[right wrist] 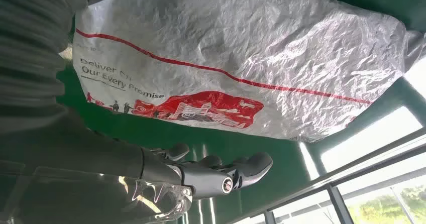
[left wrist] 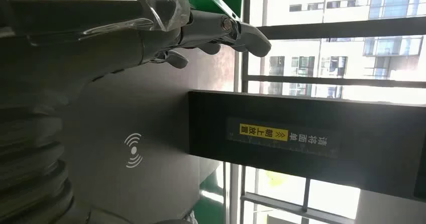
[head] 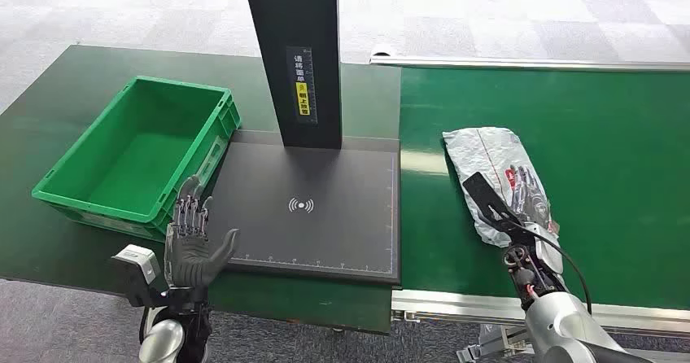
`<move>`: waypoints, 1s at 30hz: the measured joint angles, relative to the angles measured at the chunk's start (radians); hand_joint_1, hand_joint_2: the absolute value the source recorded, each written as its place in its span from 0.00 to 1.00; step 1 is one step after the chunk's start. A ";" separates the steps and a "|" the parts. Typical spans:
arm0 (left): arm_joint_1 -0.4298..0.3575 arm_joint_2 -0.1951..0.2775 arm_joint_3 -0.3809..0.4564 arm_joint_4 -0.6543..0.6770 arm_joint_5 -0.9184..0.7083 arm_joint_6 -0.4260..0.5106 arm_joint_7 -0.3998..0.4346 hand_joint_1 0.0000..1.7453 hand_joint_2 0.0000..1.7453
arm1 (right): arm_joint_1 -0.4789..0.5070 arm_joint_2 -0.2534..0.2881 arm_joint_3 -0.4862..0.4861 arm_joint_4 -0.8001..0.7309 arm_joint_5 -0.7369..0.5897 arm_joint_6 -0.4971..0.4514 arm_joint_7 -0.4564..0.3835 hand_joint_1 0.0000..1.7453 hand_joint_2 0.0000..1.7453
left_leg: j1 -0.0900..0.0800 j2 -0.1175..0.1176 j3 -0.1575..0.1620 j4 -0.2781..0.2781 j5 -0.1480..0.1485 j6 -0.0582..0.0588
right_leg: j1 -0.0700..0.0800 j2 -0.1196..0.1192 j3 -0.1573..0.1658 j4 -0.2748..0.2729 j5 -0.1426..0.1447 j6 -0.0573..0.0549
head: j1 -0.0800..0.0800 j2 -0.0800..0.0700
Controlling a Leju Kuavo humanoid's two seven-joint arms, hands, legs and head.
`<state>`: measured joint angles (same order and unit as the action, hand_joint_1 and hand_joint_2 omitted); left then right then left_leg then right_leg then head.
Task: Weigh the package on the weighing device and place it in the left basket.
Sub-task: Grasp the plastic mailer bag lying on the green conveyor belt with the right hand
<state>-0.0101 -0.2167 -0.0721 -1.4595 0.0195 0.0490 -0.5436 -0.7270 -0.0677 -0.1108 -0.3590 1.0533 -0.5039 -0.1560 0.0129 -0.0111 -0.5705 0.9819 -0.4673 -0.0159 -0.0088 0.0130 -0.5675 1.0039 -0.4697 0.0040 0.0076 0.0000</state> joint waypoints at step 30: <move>-0.035 -0.008 -0.006 0.029 0.003 0.001 -0.019 0.00 1.00 | -0.035 0.153 0.052 -0.010 -0.026 0.087 0.064 0.00 1.00 | 0.000 0.001 0.000 0.000 0.000 0.000 | 0.000 0.000 -0.001 0.000 0.000 0.000 | 0.000 0.000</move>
<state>-0.0446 -0.2247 -0.0780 -1.4309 0.0222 0.0501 -0.5627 -0.7622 0.0851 -0.0592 -0.3689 1.0276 -0.4169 -0.0925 0.0132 -0.0106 -0.5702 0.9819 -0.4670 -0.0162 -0.0085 0.0129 -0.5682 1.0039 -0.4698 0.0038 0.0074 0.0000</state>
